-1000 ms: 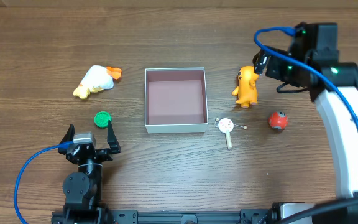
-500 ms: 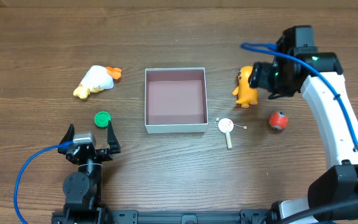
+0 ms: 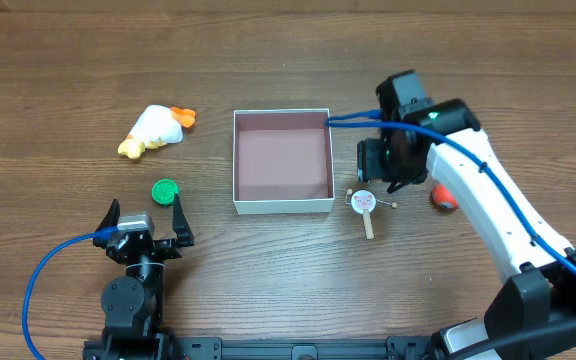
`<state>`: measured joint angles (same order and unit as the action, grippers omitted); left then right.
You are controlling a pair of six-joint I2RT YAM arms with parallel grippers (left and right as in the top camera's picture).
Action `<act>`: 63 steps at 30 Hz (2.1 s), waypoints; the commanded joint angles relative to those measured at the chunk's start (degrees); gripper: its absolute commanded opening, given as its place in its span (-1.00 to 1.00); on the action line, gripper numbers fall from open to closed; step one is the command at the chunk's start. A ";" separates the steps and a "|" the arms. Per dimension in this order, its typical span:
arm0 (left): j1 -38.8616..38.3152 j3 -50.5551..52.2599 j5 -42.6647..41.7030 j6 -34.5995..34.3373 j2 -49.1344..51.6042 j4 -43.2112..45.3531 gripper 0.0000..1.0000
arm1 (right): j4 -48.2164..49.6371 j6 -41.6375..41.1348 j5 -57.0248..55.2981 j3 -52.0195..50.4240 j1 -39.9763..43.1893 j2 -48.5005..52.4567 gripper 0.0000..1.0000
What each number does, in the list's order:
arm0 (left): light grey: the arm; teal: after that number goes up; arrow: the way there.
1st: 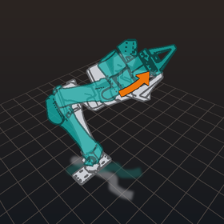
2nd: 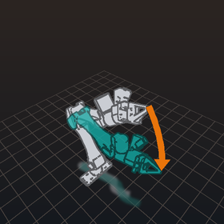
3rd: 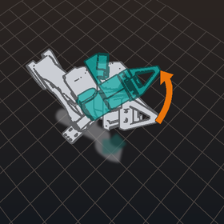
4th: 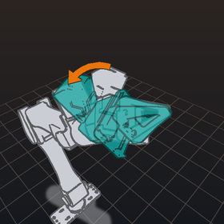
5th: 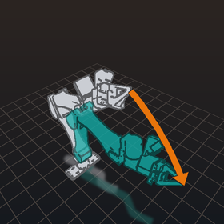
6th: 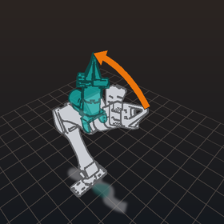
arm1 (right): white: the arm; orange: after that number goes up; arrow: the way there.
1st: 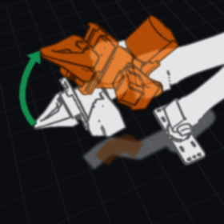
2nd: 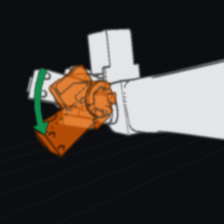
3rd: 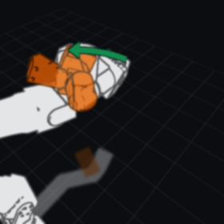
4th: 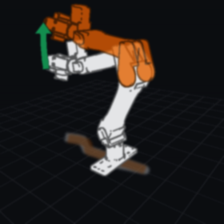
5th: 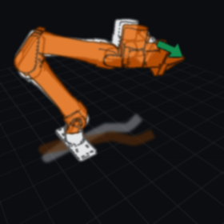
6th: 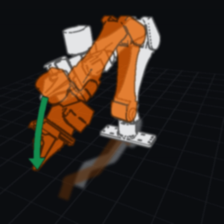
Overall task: Pack container
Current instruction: 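Reach the right gripper to the pig rattle drum and grasp its handle, then lift the pig rattle drum and lower it into the white box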
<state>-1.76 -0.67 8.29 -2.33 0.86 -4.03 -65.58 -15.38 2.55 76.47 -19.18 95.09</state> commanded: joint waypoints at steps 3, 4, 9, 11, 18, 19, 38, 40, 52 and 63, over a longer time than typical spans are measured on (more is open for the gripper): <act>0.31 0.31 -0.68 1.51 -0.55 0.26 1.00 | 4.66 -4.28 -0.98 -9.33 0.22 -0.46 0.29; 0.31 0.31 -0.68 1.51 -0.55 0.26 1.00 | 5.25 -4.39 -0.98 -10.45 0.22 -0.46 0.30; 0.31 0.31 -0.68 1.51 -0.55 0.26 1.00 | 8.52 -4.37 -0.79 -15.76 0.11 -0.46 0.30; 0.31 0.31 -0.68 1.51 -0.55 0.26 0.99 | 10.16 -4.42 -0.74 -17.31 0.11 -0.46 0.27; 0.31 0.31 -0.68 1.51 -0.55 0.26 1.00 | 16.81 -3.61 0.09 -22.91 0.09 -0.46 0.18; 0.31 0.31 -0.70 1.51 -0.55 0.26 1.00 | 17.75 -2.97 0.11 -23.67 0.09 -0.46 0.14; 0.31 0.31 -0.68 1.51 -0.55 0.26 1.00 | 20.70 2.34 0.31 -25.57 -0.70 -0.46 -0.25; 0.31 0.31 -0.68 1.51 -0.55 0.26 1.00 | 20.55 2.34 0.33 -25.57 -0.70 -0.46 -0.27; 0.31 0.31 -0.70 1.51 -0.55 0.26 1.00 | 21.64 2.54 0.28 -26.93 -0.70 -0.46 -0.10; 0.31 0.31 -0.68 1.51 -0.55 0.26 1.00 | 23.10 3.45 0.55 -28.13 -0.70 -0.46 -0.36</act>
<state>-1.76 -0.67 8.32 -2.33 0.86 -4.01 -43.05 -12.23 2.74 49.54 -19.59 94.98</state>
